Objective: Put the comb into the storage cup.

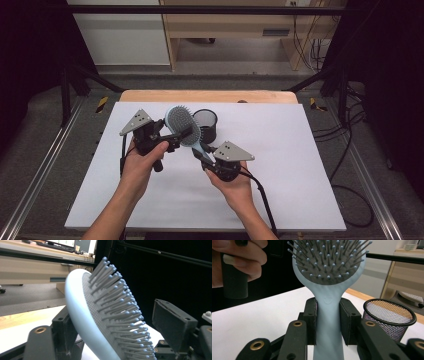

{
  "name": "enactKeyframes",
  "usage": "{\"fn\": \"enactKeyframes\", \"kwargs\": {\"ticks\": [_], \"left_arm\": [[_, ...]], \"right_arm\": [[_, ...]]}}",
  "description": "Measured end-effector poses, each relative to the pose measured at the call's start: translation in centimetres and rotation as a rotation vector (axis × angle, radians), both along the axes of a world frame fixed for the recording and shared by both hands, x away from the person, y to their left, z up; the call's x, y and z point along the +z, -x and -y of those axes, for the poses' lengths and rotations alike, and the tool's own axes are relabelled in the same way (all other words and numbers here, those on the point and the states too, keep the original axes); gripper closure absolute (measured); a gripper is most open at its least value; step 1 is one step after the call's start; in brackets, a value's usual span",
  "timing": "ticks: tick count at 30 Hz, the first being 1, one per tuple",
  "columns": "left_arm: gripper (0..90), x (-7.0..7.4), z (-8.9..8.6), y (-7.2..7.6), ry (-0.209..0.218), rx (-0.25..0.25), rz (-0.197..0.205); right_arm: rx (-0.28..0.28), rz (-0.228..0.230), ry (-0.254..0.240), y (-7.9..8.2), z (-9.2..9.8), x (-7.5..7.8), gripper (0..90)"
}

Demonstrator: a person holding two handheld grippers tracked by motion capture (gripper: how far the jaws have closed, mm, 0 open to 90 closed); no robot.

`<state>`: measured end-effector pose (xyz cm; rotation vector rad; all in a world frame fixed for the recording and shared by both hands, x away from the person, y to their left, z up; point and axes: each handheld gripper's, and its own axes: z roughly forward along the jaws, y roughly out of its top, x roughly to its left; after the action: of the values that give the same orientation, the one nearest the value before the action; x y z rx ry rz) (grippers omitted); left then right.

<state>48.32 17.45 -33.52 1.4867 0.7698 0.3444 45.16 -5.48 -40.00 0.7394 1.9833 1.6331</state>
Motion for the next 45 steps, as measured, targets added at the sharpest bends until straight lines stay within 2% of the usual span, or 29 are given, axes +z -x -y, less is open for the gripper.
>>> {"fn": "enactKeyframes", "kwargs": {"ticks": [2,3,9,14,25,35,36,38,40,42,44,45], "left_arm": [[28.0,0.0,-0.1,0.0,0.019,0.007,-0.011],[32.3,0.0,-0.1,-0.1,0.03,0.009,-0.015],[38.5,-0.1,0.1,0.0,0.047,0.017,-0.028],[43.4,-0.2,0.2,0.0,0.06,0.019,-0.06],[51.5,-0.1,0.5,0.3,0.047,0.009,-0.079],[53.2,-0.1,0.8,0.4,0.035,0.009,-0.063],[53.2,-0.1,0.8,0.4,0.025,0.014,-0.055],[53.2,-0.1,0.8,0.4,0.023,0.021,-0.048],[53.1,0.0,0.8,0.4,0.025,0.031,-0.046],[53.0,0.1,0.8,0.4,0.007,0.043,-0.029],[52.9,0.2,0.9,0.4,-0.004,0.055,-0.021],[53.0,0.3,0.9,0.4,-0.004,0.06,-0.02]], "right_arm": [[-0.002,-0.001,0.002,0.0,0.0,0.0,69.6],[-0.003,-0.004,0.005,0.0,-0.1,0.0,69.6],[-0.006,-0.015,0.024,-0.2,-0.3,-0.2,69.6],[-0.014,-0.035,0.041,-0.3,-0.4,-0.4,69.6],[-0.017,-0.064,0.062,-0.4,-0.8,-0.9,69.6],[-0.016,-0.076,0.08,-0.6,-1.0,-0.9,68.3],[-0.013,-0.085,0.085,-0.6,-1.0,-0.9,64.0],[-0.019,-0.099,0.099,-0.7,-1.1,-0.9,48.9],[-0.021,-0.106,0.117,-0.6,-1.1,-0.9,42.1],[-0.028,-0.115,0.134,-0.6,-0.9,-0.9,37.4],[-0.011,-0.152,0.167,-0.8,-0.7,-1.0,31.2],[-0.006,-0.178,0.207,-1.0,-0.6,-1.2,26.8]]}}
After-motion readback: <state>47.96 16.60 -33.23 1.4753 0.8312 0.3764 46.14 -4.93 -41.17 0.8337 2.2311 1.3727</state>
